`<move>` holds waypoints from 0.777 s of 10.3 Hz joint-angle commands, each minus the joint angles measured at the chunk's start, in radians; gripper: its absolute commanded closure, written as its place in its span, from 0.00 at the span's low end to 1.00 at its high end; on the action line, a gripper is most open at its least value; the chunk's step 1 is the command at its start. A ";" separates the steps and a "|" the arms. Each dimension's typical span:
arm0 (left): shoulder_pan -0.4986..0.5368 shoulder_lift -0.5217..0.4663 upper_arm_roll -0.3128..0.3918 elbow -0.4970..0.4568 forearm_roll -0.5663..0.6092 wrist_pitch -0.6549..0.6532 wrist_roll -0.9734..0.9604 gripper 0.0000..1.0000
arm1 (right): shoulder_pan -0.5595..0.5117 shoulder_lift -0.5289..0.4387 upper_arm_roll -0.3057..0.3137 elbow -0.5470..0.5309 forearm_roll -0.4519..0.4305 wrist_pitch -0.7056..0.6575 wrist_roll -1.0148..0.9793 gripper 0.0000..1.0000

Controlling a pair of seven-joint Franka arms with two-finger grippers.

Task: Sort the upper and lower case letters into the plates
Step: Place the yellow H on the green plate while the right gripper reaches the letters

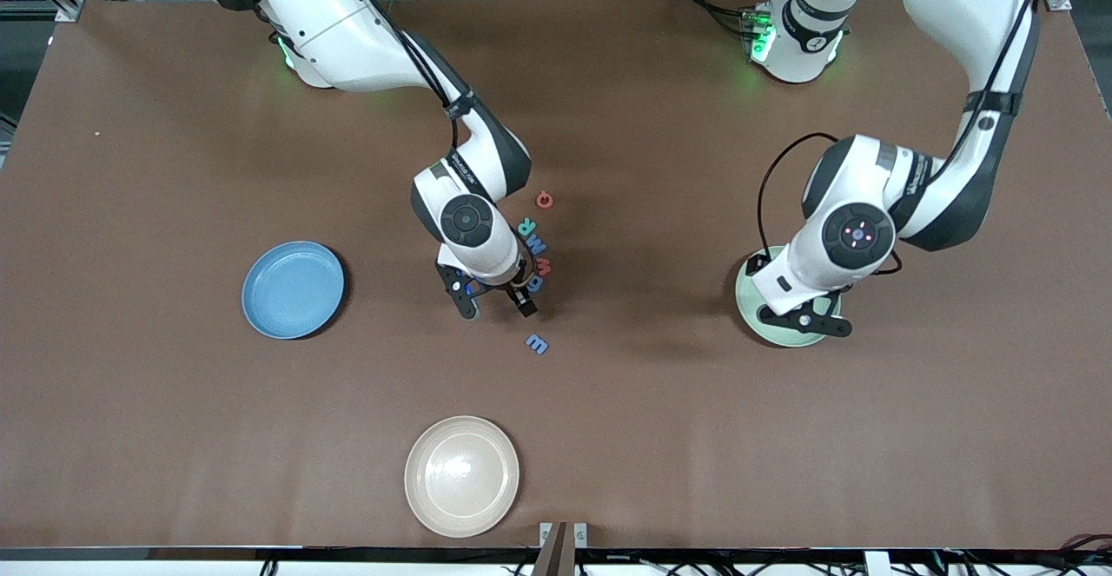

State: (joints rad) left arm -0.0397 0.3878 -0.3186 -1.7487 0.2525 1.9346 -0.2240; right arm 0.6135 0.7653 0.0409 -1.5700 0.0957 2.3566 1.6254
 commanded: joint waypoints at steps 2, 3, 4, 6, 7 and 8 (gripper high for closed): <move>0.011 -0.090 -0.053 0.007 -0.028 -0.028 0.002 0.00 | 0.009 0.018 -0.001 -0.001 0.006 0.020 0.019 0.00; 0.006 -0.102 -0.062 0.023 -0.045 -0.028 0.000 0.00 | 0.009 0.020 -0.001 -0.001 0.006 0.020 0.019 0.00; 0.007 -0.113 -0.072 0.028 -0.056 -0.028 0.000 0.00 | 0.009 0.022 -0.001 -0.001 0.006 0.021 0.019 0.03; 0.004 -0.132 -0.091 0.032 -0.062 -0.029 -0.002 0.00 | 0.011 0.025 -0.001 -0.002 0.006 0.033 0.017 0.14; 0.006 -0.141 -0.099 0.032 -0.062 -0.029 -0.015 0.00 | 0.012 0.028 -0.001 -0.002 0.006 0.036 0.017 0.17; 0.004 -0.150 -0.099 0.032 -0.062 -0.042 -0.031 0.00 | 0.012 0.028 -0.001 -0.002 0.006 0.035 0.017 0.24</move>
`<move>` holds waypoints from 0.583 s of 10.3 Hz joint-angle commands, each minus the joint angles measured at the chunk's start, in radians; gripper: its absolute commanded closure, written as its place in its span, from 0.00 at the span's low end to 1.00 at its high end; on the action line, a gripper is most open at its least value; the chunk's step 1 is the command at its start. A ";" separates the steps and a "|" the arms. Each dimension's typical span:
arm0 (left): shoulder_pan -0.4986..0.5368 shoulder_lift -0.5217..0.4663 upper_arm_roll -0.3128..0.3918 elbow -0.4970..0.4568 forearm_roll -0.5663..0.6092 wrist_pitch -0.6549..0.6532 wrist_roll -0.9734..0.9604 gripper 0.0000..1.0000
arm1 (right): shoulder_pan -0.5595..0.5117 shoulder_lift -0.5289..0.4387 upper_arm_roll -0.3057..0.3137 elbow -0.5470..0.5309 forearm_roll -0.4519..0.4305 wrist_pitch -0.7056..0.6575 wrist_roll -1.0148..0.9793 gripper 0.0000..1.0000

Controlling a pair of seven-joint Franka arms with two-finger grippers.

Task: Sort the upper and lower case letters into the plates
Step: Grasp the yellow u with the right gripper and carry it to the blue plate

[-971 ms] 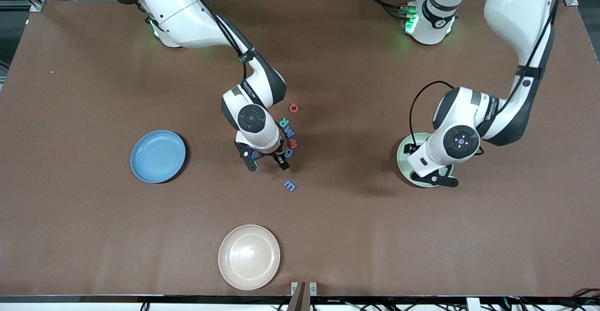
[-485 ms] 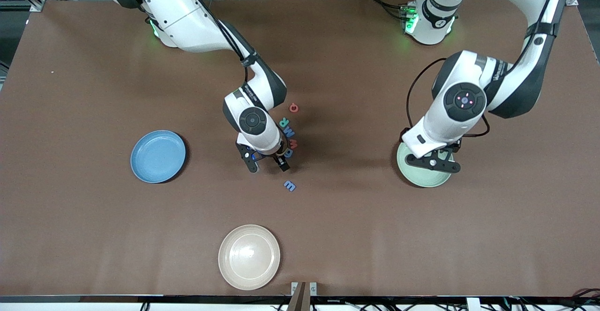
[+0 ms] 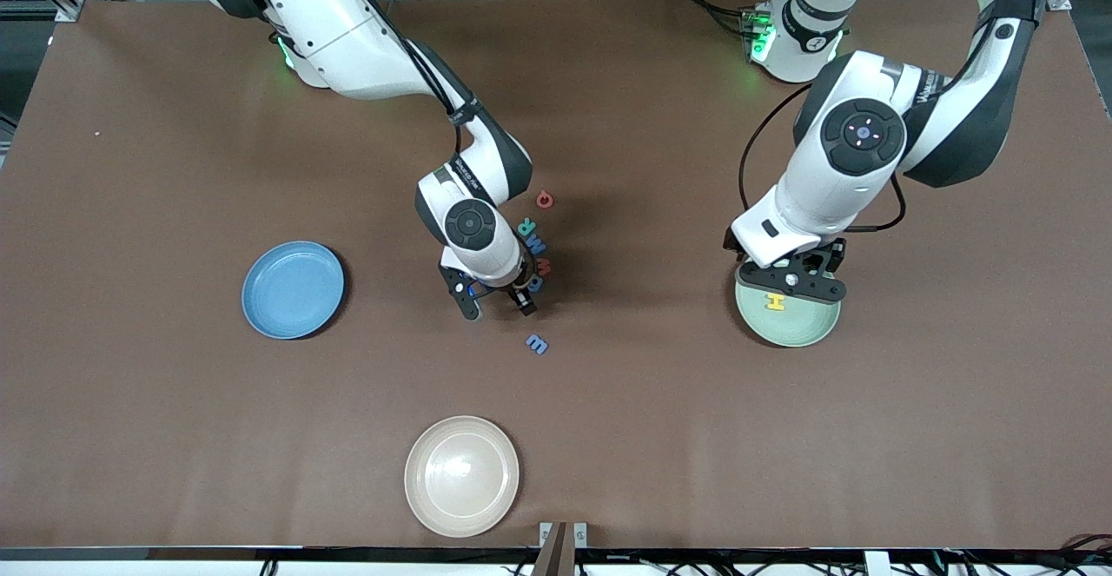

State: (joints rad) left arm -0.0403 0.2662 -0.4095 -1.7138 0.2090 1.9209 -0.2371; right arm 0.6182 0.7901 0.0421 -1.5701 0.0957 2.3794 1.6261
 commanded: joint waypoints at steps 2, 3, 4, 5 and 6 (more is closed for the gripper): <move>0.005 -0.047 -0.014 -0.001 -0.019 -0.036 -0.024 0.00 | 0.008 0.003 -0.002 -0.004 0.006 0.011 0.017 0.40; 0.010 -0.047 -0.014 -0.001 -0.019 -0.037 -0.022 0.00 | 0.008 0.003 -0.002 -0.004 0.006 0.008 0.017 0.49; 0.007 -0.047 -0.014 0.000 -0.019 -0.039 -0.024 0.00 | 0.008 0.001 -0.002 -0.004 0.006 0.006 0.017 0.58; 0.005 -0.045 -0.014 -0.001 -0.019 -0.039 -0.024 0.00 | 0.008 0.001 -0.002 -0.004 0.002 0.003 0.017 0.66; 0.003 -0.045 -0.014 -0.001 -0.019 -0.039 -0.027 0.00 | 0.009 0.001 -0.004 -0.004 -0.002 0.000 0.015 0.77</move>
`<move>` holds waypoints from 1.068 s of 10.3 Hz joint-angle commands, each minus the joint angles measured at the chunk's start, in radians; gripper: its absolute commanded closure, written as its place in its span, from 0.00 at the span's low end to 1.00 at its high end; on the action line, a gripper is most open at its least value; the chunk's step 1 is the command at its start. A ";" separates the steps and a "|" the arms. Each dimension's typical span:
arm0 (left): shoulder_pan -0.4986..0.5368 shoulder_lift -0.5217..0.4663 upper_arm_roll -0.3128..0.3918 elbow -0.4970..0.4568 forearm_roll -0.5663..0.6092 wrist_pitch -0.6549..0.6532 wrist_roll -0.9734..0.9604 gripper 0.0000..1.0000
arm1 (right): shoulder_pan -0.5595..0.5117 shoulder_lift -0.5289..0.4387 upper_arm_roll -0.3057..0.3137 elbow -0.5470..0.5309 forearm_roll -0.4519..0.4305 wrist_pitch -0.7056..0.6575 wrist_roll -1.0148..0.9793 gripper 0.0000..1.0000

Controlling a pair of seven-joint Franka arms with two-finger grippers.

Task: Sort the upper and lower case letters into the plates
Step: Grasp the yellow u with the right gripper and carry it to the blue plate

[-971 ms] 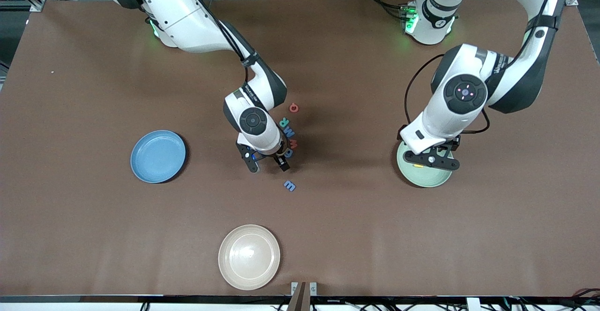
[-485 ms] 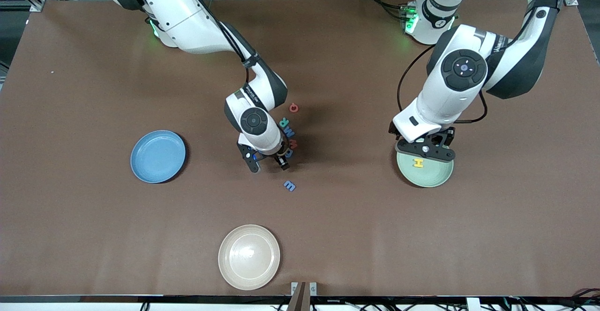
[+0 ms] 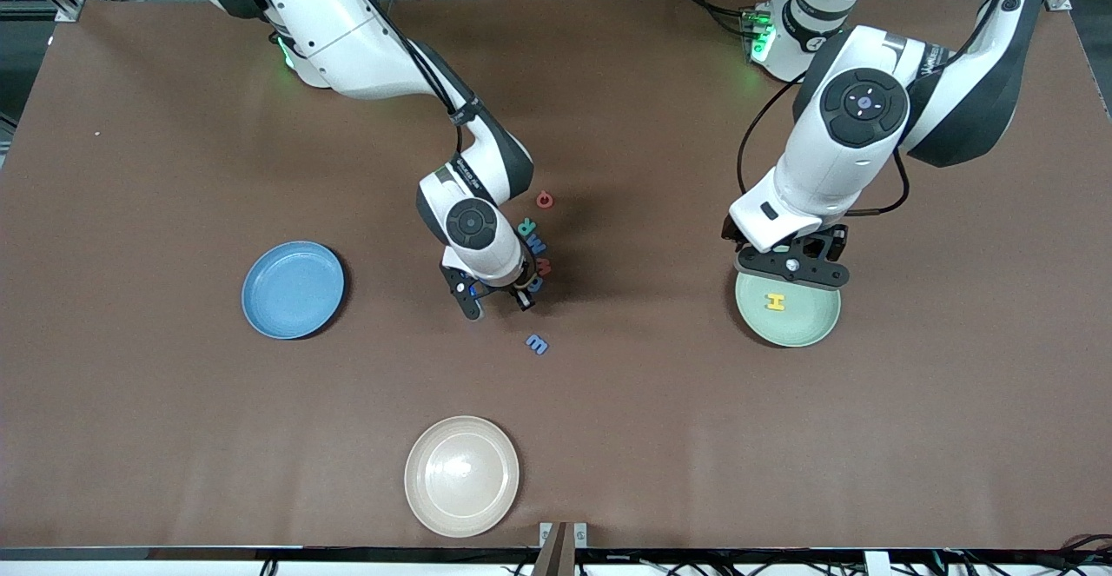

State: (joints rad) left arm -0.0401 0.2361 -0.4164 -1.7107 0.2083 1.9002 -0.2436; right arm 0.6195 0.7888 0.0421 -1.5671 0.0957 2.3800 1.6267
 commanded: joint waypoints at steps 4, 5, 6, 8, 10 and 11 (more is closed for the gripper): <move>-0.015 -0.012 -0.009 -0.004 -0.018 -0.018 -0.072 0.00 | -0.004 -0.026 -0.002 0.019 0.001 -0.057 -0.010 1.00; -0.029 -0.009 -0.009 -0.004 -0.018 -0.018 -0.072 0.00 | -0.010 -0.034 -0.004 0.063 0.001 -0.127 -0.028 1.00; -0.050 -0.002 -0.009 -0.004 -0.018 -0.018 -0.074 0.00 | -0.039 -0.043 -0.001 0.096 0.006 -0.201 -0.101 1.00; -0.110 0.017 -0.009 -0.004 -0.018 -0.015 -0.115 0.00 | -0.117 -0.092 0.002 0.110 0.010 -0.297 -0.282 1.00; -0.183 0.066 -0.009 0.014 -0.017 -0.001 -0.199 0.00 | -0.212 -0.121 -0.002 0.105 0.009 -0.376 -0.507 1.00; -0.237 0.106 -0.007 0.040 -0.018 0.011 -0.251 0.00 | -0.287 -0.131 -0.002 0.105 0.009 -0.419 -0.645 1.00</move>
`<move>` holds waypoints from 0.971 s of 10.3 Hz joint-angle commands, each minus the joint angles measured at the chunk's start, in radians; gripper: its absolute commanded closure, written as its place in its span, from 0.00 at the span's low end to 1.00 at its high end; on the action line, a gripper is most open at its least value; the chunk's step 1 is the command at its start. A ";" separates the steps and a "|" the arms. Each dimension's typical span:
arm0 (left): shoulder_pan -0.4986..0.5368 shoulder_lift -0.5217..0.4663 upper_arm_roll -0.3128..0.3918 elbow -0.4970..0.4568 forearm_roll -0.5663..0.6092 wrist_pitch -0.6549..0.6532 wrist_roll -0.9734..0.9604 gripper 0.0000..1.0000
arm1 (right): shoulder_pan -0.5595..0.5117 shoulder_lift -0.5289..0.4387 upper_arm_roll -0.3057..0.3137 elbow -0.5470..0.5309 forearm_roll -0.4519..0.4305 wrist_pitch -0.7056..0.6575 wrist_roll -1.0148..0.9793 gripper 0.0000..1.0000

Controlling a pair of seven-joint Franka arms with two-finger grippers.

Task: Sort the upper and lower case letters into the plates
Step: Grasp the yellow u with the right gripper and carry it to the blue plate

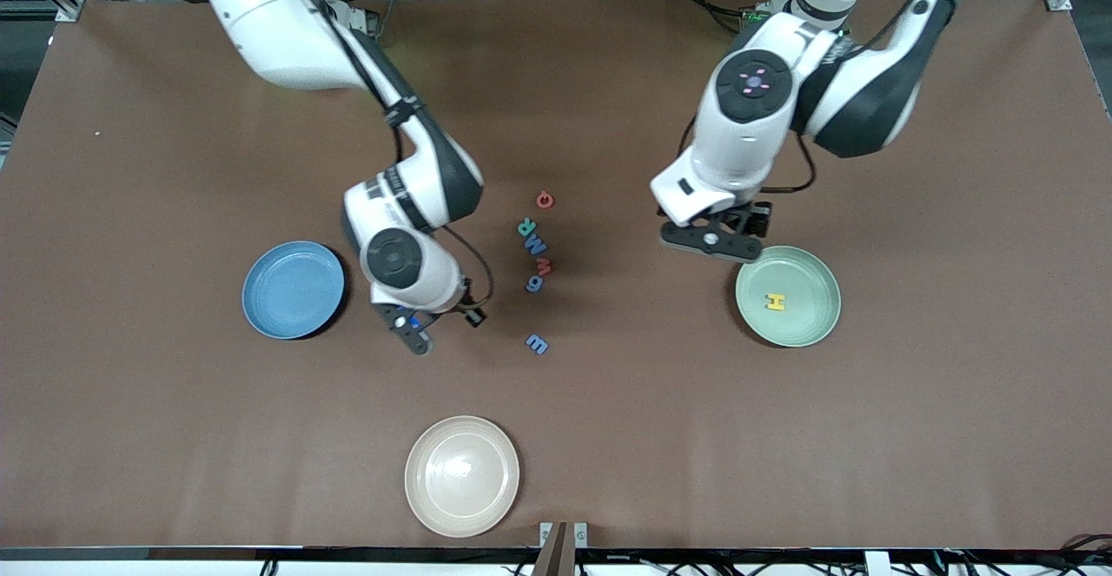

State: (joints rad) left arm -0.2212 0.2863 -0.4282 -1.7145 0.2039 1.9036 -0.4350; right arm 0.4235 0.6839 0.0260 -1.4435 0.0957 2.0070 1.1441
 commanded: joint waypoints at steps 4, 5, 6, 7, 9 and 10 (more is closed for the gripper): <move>-0.223 0.181 0.005 0.050 -0.009 0.133 -0.269 0.00 | -0.305 -0.057 0.011 -0.028 0.007 -0.163 -0.507 1.00; -0.259 0.213 0.005 0.050 -0.005 0.178 -0.309 0.00 | -0.340 -0.057 0.011 -0.035 0.006 -0.171 -0.568 1.00; -0.289 0.243 0.005 0.050 -0.001 0.228 -0.359 0.00 | -0.386 -0.055 0.011 -0.056 0.004 -0.172 -0.631 1.00; -0.314 0.275 0.006 0.053 0.005 0.276 -0.390 0.00 | -0.431 -0.058 0.011 -0.076 0.004 -0.172 -0.697 1.00; -0.358 0.344 0.015 0.053 0.008 0.357 -0.493 0.00 | -0.459 -0.060 0.012 -0.132 0.007 -0.166 -0.718 1.00; -0.372 0.368 0.023 0.053 0.008 0.380 -0.519 0.00 | -0.460 -0.058 0.012 -0.136 0.009 -0.166 -0.715 0.84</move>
State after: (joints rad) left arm -0.5657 0.6074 -0.4228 -1.6883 0.2037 2.2527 -0.8988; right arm -0.0294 0.6520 0.0218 -1.5364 0.0969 1.8339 0.4363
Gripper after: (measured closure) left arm 0.000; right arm 0.736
